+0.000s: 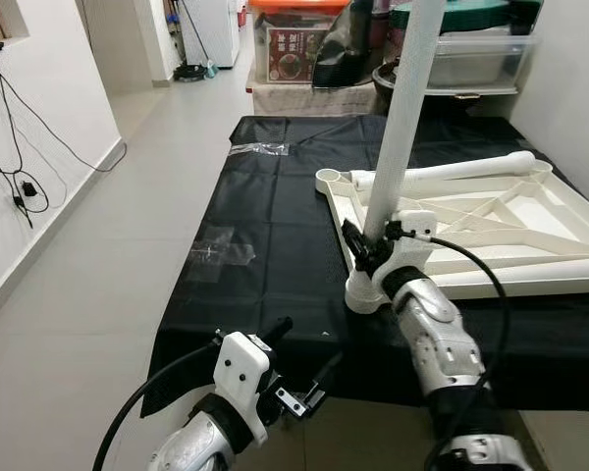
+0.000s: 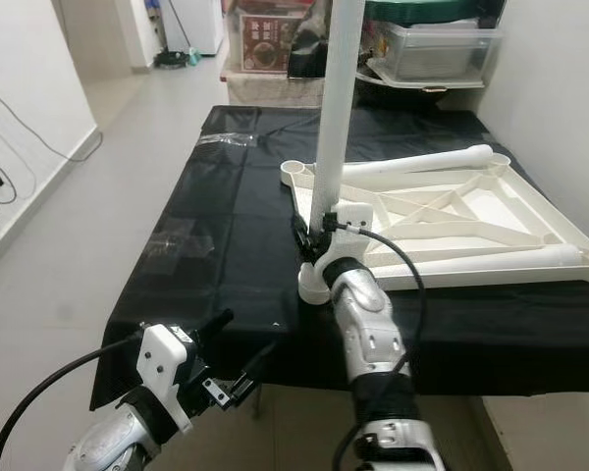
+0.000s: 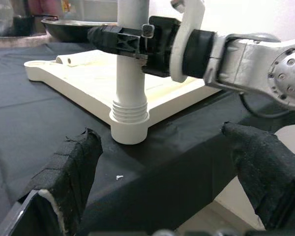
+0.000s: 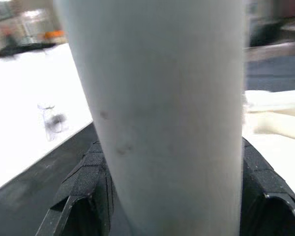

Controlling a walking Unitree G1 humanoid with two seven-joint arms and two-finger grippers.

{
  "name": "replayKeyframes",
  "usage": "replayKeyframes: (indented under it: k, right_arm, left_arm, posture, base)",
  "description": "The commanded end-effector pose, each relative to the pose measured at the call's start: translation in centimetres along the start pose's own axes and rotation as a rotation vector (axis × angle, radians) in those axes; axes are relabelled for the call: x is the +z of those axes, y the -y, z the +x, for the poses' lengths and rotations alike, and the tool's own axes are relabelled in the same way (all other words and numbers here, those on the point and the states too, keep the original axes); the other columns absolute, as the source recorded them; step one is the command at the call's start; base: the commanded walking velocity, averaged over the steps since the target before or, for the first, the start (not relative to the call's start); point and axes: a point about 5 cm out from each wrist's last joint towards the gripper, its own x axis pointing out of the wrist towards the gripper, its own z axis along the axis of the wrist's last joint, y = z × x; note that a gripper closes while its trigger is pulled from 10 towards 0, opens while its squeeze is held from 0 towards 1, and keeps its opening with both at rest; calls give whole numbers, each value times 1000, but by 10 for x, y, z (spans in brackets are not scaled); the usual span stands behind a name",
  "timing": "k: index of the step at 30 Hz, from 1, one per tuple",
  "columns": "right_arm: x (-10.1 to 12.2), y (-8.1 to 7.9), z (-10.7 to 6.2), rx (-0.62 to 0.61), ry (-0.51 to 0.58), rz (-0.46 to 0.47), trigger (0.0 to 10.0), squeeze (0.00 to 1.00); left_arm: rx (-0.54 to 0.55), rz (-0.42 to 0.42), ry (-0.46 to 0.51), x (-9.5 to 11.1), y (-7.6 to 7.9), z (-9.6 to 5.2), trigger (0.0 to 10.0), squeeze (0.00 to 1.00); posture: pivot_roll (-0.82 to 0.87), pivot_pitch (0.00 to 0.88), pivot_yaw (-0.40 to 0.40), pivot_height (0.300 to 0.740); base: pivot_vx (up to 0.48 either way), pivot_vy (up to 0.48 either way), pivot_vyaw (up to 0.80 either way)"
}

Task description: Building children table

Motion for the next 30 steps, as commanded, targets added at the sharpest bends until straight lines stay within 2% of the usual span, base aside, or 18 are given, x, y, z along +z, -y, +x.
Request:
replayKeyframes:
  k: [1,2,6,8,15,16,19,20,21,23,25,26,27,28,29,30]
  right_arm:
    - [-6,-31,10,335,-83,46,10000,0]
    - [-6,-31,10,335,-83,46,10000,0]
    - [0,-50,18,637,-127,21,10000,0]
    - [2,-57,21,741,-140,6,10000,0]
    - [6,-64,33,811,-129,-3,10000,0]
    - [6,-65,35,806,-127,-8,0,0]
    - [5,-66,36,807,-119,-13,0,0]
    - [3,-64,37,743,-108,-32,0,0]
    - [3,-64,37,743,-108,-32,0,0]
    - [1,-58,39,625,-89,-50,0,0]
    - [1,-58,39,625,-89,-50,0,0]
    - [1,-51,42,487,-76,-50,0,0]
    - [1,-51,42,487,-76,-50,0,0]
    - [1,-40,45,308,-55,-41,0,0]
    - [1,-40,45,308,-55,-41,0,0]
    - [0,-31,46,148,-43,-29,0,0]
  left_arm:
    - [1,-2,-9,-3,-1,0,10000,0]
    - [1,-2,-9,-3,-1,0,10000,0]
    - [4,-3,-8,-3,-1,0,10000,0]
    - [6,-3,-7,-3,-1,0,10000,0]
    - [8,-4,-5,-2,0,-1,10000,0]
    - [10,-5,-5,-2,0,-1,10000,0]
    - [11,-5,-4,-2,0,-1,10000,0]
    - [12,-5,-5,-2,0,-1,10000,0]
    - [12,-5,-5,-2,0,-1,10000,0]
    - [12,-6,-6,-3,0,-1,10000,0]
    - [12,-6,-6,-3,0,-1,10000,0]
    - [10,-7,-7,-3,0,-1,10000,0]
    - [10,-7,-7,-3,0,-1,10000,0]
    - [7,-7,-7,-4,0,-1,10000,0]
    - [7,-7,-7,-4,0,-1,10000,0]
    - [6,-7,-8,-4,0,0,10000,0]
  posture:
    - [76,51,-14,740]
    - [76,51,-14,740]
    - [88,51,-18,740]
    - [89,51,-19,740]
    - [99,56,-25,740]
    - [99,55,-28,740]
    - [100,57,-29,740]
    - [99,56,-28,740]
    - [99,56,-28,740]
    - [92,53,-26,740]
    - [92,53,-26,740]
    - [89,51,-24,740]
    - [89,51,-24,740]
    - [87,48,-24,740]
    - [87,48,-24,740]
    - [80,44,-21,740]
  base:
    - [0,0,0]
    - [0,0,0]
    - [0,0,0]
    - [0,0,0]
    - [0,0,0]
    - [0,0,0]
    - [0,0,0]
    - [0,0,0]
    - [0,0,0]
    - [0,0,0]
    - [0,0,0]
    - [0,0,0]
    - [0,0,0]
    - [0,0,0]
    - [0,0,0]
    - [0,0,0]
